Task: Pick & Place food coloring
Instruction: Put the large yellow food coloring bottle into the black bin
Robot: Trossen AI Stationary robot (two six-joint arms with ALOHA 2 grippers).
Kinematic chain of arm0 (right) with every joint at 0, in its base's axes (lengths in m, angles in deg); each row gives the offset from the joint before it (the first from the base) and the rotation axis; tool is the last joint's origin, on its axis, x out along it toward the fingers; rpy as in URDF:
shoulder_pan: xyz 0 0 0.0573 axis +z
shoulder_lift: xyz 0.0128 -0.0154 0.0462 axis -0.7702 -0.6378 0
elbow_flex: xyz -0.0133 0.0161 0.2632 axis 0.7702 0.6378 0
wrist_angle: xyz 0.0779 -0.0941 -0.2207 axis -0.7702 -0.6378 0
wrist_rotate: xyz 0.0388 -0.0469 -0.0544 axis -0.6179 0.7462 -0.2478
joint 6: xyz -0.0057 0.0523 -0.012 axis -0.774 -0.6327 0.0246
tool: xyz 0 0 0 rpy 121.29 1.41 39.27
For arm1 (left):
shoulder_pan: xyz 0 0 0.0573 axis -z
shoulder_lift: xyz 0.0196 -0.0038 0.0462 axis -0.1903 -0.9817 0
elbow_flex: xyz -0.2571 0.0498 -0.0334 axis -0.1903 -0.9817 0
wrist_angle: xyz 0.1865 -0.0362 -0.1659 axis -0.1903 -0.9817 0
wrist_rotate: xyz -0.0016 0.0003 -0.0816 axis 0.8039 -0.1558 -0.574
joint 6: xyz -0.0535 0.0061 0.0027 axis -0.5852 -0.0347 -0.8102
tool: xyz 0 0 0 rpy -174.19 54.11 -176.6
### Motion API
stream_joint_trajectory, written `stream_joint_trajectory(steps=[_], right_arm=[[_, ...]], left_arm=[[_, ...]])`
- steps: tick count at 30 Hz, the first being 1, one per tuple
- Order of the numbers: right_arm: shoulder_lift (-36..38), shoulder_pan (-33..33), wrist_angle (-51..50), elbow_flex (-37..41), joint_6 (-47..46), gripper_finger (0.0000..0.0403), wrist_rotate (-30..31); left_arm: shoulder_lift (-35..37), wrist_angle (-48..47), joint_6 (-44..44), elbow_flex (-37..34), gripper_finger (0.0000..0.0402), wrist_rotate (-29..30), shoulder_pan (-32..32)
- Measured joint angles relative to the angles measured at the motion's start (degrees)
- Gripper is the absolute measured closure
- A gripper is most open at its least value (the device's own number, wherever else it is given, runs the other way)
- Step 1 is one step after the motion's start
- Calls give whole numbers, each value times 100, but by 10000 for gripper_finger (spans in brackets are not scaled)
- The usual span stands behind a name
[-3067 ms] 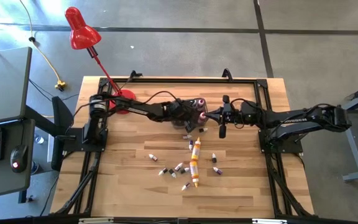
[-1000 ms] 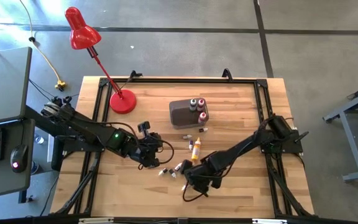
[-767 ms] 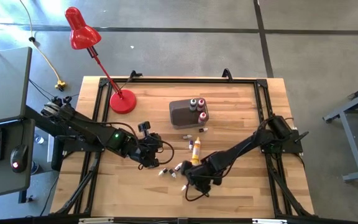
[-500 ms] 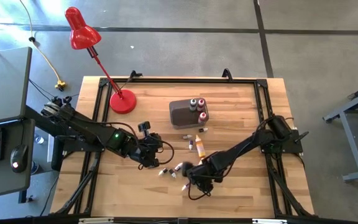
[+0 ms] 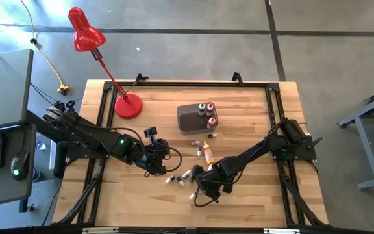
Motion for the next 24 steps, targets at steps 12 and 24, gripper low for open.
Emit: stream_joint_trajectory(steps=[12,24], right_arm=[[633,46,268,-85,-655,289,1213],[3203,-484,731,401,-1545,288,3416]], left_arm=[[0,196,-70,0,402,442,0],[33,345,-213,0,402,965,-2]])
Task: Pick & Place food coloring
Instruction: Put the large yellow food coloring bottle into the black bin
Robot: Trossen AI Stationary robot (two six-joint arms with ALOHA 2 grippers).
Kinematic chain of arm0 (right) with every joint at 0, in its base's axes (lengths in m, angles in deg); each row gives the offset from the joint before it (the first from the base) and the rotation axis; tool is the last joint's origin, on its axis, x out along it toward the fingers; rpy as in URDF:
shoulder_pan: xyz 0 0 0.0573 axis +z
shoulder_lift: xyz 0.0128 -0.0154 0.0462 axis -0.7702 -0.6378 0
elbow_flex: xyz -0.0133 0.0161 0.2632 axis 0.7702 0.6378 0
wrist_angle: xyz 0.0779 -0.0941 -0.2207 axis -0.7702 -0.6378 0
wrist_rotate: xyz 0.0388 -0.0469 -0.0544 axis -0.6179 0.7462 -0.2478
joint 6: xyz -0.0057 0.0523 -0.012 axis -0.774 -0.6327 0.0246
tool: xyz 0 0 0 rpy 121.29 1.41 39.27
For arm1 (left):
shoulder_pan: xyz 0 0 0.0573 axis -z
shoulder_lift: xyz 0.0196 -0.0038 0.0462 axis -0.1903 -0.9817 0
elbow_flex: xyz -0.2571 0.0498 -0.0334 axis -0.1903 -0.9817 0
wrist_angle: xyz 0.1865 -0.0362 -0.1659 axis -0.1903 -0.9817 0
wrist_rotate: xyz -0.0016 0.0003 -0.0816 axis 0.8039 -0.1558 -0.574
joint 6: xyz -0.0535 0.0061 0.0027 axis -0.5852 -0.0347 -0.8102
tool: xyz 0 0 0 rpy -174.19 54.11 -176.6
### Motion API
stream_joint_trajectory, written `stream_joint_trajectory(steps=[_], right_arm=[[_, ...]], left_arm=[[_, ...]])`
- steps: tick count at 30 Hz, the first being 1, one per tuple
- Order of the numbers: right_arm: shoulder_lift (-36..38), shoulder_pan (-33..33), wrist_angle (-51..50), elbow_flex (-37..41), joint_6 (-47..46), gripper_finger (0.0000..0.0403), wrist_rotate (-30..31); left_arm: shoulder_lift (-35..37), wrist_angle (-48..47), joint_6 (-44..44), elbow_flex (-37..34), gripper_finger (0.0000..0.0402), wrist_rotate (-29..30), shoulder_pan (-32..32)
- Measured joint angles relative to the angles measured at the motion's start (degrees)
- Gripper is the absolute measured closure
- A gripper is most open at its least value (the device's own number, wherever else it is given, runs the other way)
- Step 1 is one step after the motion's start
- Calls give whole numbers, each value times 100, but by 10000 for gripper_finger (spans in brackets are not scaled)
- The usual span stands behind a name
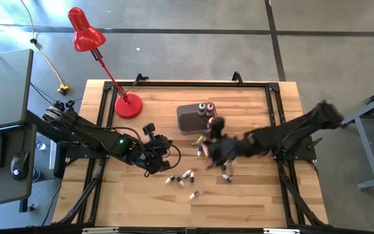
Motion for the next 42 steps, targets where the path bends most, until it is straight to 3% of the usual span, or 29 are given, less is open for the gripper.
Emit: stream_joint_trajectory(steps=[4,8,12,16,22,31,38,42], right_arm=[[1236,-679,1274,1273,-246,287,-1015],[2164,-1453,4207,3111,-397,287,-2178],[2162,-2221,7555,4722,-757,286,-3381],[1807,-2960,9243,5482,-1367,285,-3529],[1037,-3848,9393,5129,-2128,285,-4902],[-110,-4402,9070,4278,-2838,285,-5299],[-199,-4545,8966,4241,-3020,285,-5484],[-100,-4534,9188,4234,-3168,285,-5883]], left_arm=[[0,-1,1,0,402,-2,0],[0,0,9,0,402,38,0],[0,1,18,0,402,258,-2],[0,7,18,0,402,272,-2],[0,190,81,0,402,536,-4],[0,191,169,0,402,527,0],[0,116,169,0,402,598,-2],[-4,120,217,0,400,663,-153]])
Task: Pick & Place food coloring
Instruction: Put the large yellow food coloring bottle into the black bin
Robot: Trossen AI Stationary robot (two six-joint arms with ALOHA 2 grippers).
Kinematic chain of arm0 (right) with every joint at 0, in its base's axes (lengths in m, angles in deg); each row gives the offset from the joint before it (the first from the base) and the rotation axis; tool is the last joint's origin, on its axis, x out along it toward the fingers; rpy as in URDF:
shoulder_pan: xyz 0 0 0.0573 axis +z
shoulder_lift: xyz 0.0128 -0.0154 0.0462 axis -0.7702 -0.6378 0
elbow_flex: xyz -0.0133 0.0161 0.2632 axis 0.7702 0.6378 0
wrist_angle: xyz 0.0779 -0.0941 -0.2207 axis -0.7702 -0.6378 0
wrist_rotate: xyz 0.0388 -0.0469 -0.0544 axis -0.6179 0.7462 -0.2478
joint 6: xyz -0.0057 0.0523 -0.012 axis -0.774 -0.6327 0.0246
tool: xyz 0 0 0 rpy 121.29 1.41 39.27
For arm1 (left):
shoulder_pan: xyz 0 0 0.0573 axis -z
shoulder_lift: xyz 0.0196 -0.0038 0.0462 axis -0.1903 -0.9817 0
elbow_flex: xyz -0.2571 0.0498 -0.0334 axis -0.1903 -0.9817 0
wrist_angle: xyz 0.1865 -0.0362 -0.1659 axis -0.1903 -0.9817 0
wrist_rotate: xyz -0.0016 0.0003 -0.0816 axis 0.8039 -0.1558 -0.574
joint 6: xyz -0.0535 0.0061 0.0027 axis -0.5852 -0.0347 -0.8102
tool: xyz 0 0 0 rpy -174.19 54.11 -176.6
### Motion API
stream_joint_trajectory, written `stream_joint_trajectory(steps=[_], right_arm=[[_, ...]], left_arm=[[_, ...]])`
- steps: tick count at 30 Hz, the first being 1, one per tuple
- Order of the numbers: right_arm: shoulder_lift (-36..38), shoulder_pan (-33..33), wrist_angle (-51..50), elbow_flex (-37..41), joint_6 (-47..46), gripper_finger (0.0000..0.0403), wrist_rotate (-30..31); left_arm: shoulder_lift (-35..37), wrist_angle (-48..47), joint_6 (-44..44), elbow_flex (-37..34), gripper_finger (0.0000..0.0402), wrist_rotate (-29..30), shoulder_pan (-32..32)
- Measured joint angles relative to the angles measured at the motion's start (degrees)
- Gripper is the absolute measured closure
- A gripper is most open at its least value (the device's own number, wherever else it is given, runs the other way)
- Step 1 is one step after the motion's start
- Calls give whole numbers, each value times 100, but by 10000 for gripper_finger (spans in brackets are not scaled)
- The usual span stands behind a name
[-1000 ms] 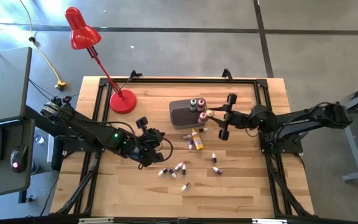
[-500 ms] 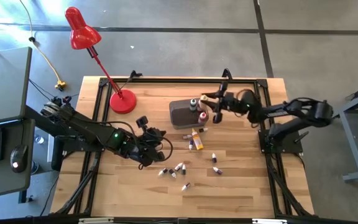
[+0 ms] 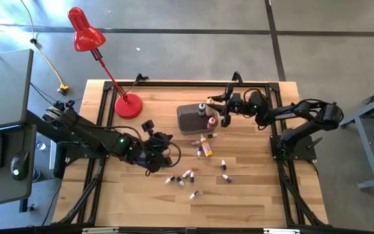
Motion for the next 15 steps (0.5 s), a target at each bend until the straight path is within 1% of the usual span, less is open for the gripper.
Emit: stream_joint_trajectory(steps=[2,5,10,13,15], right_arm=[[91,32,71,-1,5,285,-115],[249,0,-72,-1,30,285,-164],[395,-91,-487,-1,11,285,-278],[395,-92,-649,-1,39,285,-452],[395,-89,-790,-1,112,285,-514]], left_arm=[[-17,5,109,0,393,-117,-149],[-20,47,226,0,371,-325,-413],[-57,361,323,0,307,-824,-995],[-125,690,731,-7,265,-1195,-1318],[-165,1128,998,3,242,-1353,-1498]])
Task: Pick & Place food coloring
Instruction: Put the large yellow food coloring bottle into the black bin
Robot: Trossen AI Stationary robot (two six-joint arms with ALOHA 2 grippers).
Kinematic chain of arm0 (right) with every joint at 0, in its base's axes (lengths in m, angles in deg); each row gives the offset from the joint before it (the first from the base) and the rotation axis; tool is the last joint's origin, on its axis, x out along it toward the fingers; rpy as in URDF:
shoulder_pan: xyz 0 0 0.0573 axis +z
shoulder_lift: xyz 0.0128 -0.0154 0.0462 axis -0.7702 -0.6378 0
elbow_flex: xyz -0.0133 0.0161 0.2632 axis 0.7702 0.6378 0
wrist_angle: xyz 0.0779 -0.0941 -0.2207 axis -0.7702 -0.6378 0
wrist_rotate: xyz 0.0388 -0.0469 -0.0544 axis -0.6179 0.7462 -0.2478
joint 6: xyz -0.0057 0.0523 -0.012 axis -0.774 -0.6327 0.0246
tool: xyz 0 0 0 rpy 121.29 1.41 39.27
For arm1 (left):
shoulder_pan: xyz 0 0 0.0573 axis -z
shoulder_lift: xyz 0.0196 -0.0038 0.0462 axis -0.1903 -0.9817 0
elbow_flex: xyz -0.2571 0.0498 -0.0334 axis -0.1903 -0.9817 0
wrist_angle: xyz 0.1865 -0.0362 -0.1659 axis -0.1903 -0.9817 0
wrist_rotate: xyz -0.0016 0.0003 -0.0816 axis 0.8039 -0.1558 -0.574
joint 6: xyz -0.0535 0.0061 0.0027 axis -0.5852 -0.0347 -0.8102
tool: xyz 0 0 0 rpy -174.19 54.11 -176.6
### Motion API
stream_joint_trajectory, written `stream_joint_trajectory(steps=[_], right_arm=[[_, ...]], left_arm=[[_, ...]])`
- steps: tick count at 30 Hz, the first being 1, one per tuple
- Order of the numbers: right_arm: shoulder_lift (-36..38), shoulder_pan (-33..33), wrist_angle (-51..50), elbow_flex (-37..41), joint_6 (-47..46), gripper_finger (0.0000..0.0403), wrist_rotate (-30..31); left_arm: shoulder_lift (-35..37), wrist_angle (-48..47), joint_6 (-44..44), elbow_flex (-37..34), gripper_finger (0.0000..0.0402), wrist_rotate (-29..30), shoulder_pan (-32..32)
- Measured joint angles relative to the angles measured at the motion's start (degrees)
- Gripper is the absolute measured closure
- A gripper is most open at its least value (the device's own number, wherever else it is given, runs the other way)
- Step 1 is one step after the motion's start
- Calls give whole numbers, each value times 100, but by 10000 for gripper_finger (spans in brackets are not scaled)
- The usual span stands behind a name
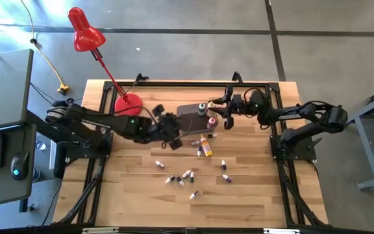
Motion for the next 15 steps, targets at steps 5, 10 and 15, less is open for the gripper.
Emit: stream_joint_trajectory(steps=[5,10,15], right_arm=[[0,-20,-810,0,579,285,38],[-49,-124,-767,1,664,285,55],[-50,-112,296,-1,375,285,31]], left_arm=[[-112,702,423,-11,209,-271,-244],[-165,840,460,-5,207,-286,-232],[-154,785,458,-5,207,-291,-224]])
